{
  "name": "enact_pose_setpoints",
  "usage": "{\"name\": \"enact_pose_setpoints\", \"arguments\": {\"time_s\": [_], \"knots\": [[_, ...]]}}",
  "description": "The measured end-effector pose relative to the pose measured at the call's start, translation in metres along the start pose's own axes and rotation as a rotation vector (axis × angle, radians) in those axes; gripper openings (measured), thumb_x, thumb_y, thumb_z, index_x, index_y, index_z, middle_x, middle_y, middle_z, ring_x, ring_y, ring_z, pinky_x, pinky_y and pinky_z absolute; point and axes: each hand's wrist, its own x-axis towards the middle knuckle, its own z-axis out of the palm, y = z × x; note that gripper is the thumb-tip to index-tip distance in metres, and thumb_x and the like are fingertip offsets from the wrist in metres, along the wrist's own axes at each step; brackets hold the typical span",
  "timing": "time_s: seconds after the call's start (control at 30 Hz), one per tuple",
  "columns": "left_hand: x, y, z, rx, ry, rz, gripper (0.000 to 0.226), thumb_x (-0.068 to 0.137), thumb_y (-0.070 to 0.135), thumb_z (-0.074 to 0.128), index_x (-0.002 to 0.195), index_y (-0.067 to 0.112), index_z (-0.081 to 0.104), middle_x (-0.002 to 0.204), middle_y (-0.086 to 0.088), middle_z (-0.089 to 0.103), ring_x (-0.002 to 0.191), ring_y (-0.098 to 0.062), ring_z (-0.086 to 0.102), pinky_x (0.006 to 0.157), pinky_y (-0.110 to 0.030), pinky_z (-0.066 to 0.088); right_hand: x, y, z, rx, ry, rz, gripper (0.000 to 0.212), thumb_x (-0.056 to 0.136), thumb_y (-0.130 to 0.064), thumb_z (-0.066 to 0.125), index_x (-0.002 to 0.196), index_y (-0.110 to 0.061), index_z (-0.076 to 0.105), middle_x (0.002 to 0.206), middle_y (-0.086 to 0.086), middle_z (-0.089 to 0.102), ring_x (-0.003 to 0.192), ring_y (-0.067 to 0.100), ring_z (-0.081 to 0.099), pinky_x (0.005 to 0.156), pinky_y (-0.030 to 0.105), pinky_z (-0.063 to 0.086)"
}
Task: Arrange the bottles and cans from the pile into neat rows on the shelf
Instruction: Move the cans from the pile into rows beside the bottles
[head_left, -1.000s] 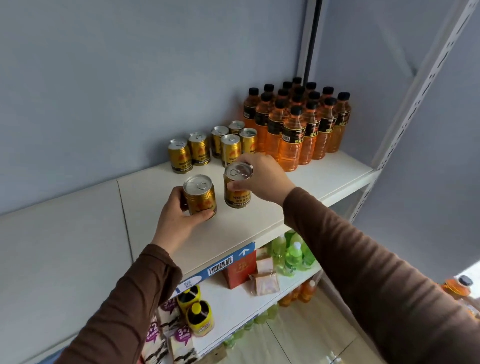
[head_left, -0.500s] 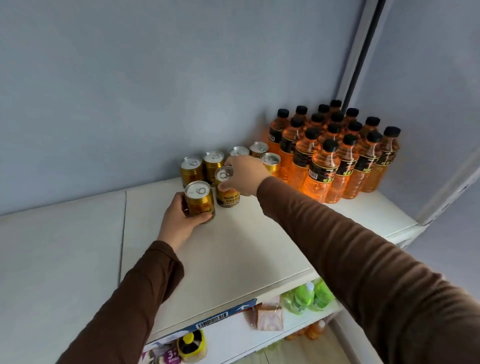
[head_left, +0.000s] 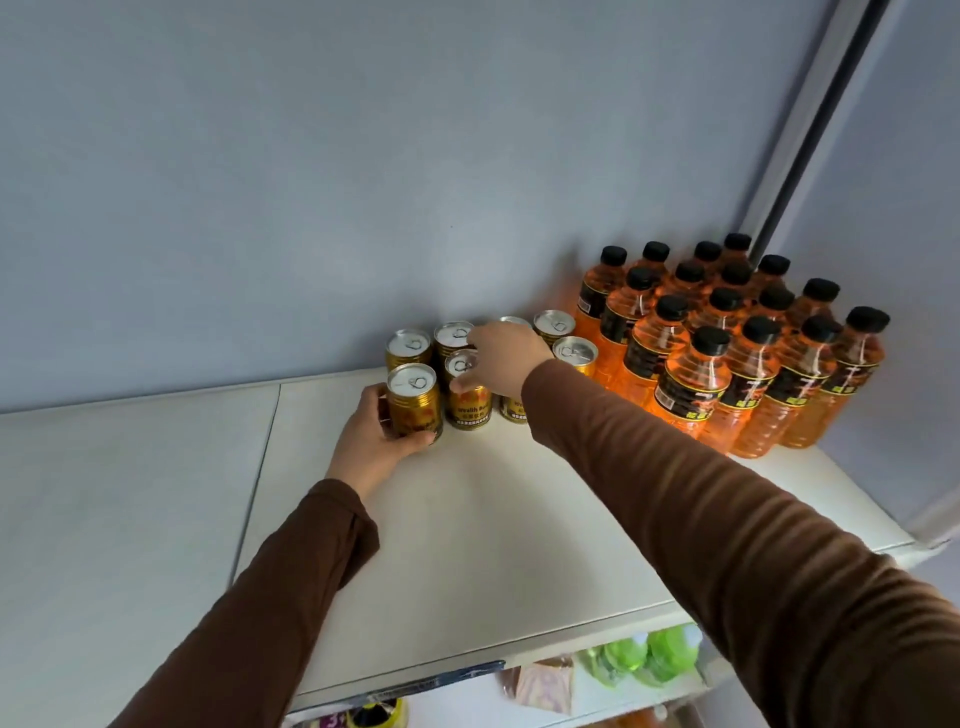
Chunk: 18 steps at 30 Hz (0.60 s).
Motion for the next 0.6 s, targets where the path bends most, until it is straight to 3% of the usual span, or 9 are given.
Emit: {"name": "enact_pose_setpoints", "arguments": {"time_s": [0.1, 0.2, 0.4, 0.6], "knots": [[-0.002, -0.002, 0.003, 0.042, 0.031, 0.006, 0.081, 0.056, 0.044, 0.090, 0.120, 0.023, 0.046, 0.120, 0.002, 0.063, 0.108, -0.018, 0.064, 0.096, -0.044, 0.052, 0.001, 0.007, -0.006, -0.059, 0.019, -0.063, 0.052, 0.081, -0.055, 0.067, 0.113, -0.014, 0.065, 0.102, 0.003, 0.066, 0.098, 0.026, 0.062, 0.070, 0.032, 0.039], [-0.002, -0.002, 0.009, 0.104, 0.068, 0.032, 0.072, 0.064, 0.035, 0.091, 0.119, 0.019, 0.047, 0.124, -0.002, 0.064, 0.108, -0.020, 0.063, 0.095, -0.043, 0.052, 0.001, 0.009, -0.008, -0.057, 0.040, -0.094, 0.052, 0.081, -0.051, 0.069, 0.118, -0.014, 0.065, 0.106, 0.005, 0.068, 0.100, 0.027, 0.062, 0.078, 0.035, 0.048], [0.004, 0.001, 0.013, 0.147, 0.081, 0.052, 0.068, 0.069, 0.033, 0.089, 0.121, 0.017, 0.048, 0.125, -0.005, 0.064, 0.109, -0.023, 0.063, 0.095, -0.041, 0.051, 0.001, 0.010, -0.007, -0.125, 0.013, -0.134, 0.031, 0.084, -0.044, 0.068, 0.090, -0.015, 0.060, 0.086, 0.001, 0.058, 0.088, 0.025, 0.059, 0.068, 0.032, 0.037], [0.009, 0.004, 0.014, 0.142, 0.073, 0.044, 0.068, 0.070, 0.030, 0.089, 0.123, 0.018, 0.048, 0.125, -0.004, 0.064, 0.110, -0.023, 0.063, 0.096, -0.040, 0.050, 0.002, 0.009, -0.005, -0.158, -0.010, -0.151, 0.046, 0.083, -0.056, 0.064, 0.095, -0.012, 0.067, 0.094, 0.004, 0.060, 0.088, 0.023, 0.058, 0.071, 0.034, 0.045]]}}
